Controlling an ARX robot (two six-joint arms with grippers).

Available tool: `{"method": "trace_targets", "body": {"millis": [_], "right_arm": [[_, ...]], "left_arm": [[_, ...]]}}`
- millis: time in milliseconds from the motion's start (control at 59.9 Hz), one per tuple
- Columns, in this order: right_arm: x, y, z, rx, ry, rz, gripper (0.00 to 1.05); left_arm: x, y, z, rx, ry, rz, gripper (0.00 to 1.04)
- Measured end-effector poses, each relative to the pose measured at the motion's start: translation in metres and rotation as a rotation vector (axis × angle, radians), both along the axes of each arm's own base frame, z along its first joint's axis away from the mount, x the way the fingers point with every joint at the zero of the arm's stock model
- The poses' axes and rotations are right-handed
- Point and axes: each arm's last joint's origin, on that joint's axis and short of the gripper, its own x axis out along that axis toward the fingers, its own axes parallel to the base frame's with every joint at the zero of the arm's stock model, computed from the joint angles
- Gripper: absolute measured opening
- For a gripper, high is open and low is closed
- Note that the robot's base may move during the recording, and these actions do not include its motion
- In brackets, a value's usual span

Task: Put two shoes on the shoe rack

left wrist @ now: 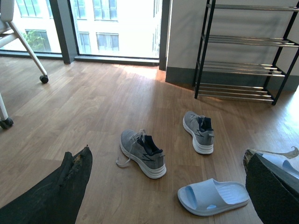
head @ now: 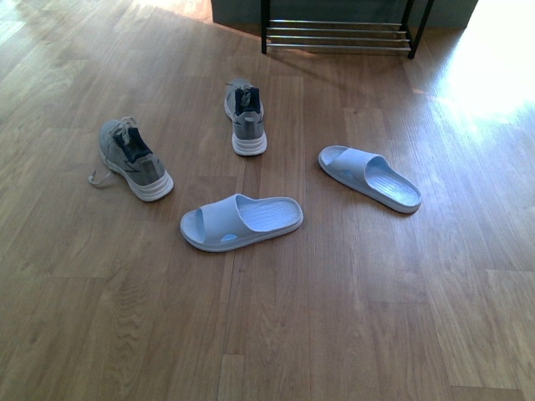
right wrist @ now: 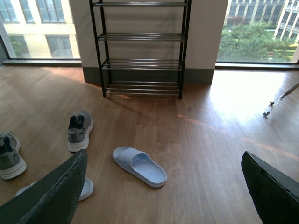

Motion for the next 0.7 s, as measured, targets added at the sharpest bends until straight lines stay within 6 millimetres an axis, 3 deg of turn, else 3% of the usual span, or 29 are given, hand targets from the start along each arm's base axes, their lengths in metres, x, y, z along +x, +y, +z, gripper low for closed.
{"method": "trace_targets", "body": {"millis": [701], "right_arm": [[0.0, 0.0, 0.0, 0.0, 0.0, 0.0, 0.96]], "left_arm": [[0.0, 0.0, 0.0, 0.0, 0.0, 0.0, 0.95]]}}
